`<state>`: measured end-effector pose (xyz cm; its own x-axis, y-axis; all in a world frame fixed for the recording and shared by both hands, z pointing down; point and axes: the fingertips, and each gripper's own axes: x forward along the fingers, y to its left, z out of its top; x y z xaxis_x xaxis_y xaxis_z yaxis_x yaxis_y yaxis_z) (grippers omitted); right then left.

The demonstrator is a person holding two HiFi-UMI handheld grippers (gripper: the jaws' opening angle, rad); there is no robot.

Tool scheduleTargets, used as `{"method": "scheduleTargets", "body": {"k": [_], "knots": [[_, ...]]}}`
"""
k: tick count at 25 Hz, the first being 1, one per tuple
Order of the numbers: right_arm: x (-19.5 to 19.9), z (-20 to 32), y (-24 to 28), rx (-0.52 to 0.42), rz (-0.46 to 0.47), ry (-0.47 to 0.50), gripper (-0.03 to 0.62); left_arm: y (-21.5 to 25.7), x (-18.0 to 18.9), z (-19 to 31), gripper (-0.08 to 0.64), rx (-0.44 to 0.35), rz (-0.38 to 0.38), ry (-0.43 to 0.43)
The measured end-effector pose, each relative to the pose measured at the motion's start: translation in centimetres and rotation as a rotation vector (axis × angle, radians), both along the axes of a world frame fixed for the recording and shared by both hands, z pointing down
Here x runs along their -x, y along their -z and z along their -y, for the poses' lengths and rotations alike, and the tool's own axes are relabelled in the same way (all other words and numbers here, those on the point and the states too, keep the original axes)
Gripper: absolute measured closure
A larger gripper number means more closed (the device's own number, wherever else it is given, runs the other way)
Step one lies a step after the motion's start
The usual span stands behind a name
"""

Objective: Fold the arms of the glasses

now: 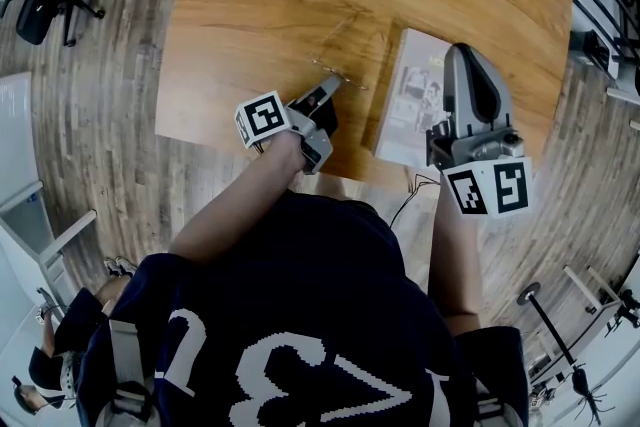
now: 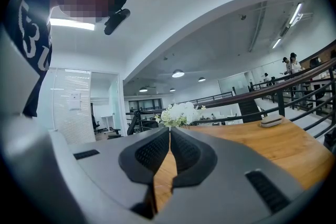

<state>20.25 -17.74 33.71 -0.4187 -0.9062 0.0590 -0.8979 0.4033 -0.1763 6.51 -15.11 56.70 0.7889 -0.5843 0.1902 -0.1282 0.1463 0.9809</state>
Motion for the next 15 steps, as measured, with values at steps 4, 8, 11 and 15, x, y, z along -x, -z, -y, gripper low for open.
{"method": "scheduleTargets", "body": {"k": [4,8,11,15], "knots": [[0.9,0.1,-1.4,0.075,0.034,0.067,0.563,1.9,0.1,0.2,0.54,-0.056,-0.078,0.005],[2.1,-0.1,-4.1,0.211,0.114,0.141,0.557,4.0,0.6,0.0,0.541,-0.154,-0.121,-0.026],[3.1,-0.3,-6.4,0.314,0.154,0.171,0.496,5.2,1.1,-0.3,0.541,-0.204,-0.128,-0.055],[4.2,-0.7,-9.2,0.445,0.215,0.177,0.48,7.3,1.9,-0.9,0.541,-0.25,-0.15,-0.077]]}}
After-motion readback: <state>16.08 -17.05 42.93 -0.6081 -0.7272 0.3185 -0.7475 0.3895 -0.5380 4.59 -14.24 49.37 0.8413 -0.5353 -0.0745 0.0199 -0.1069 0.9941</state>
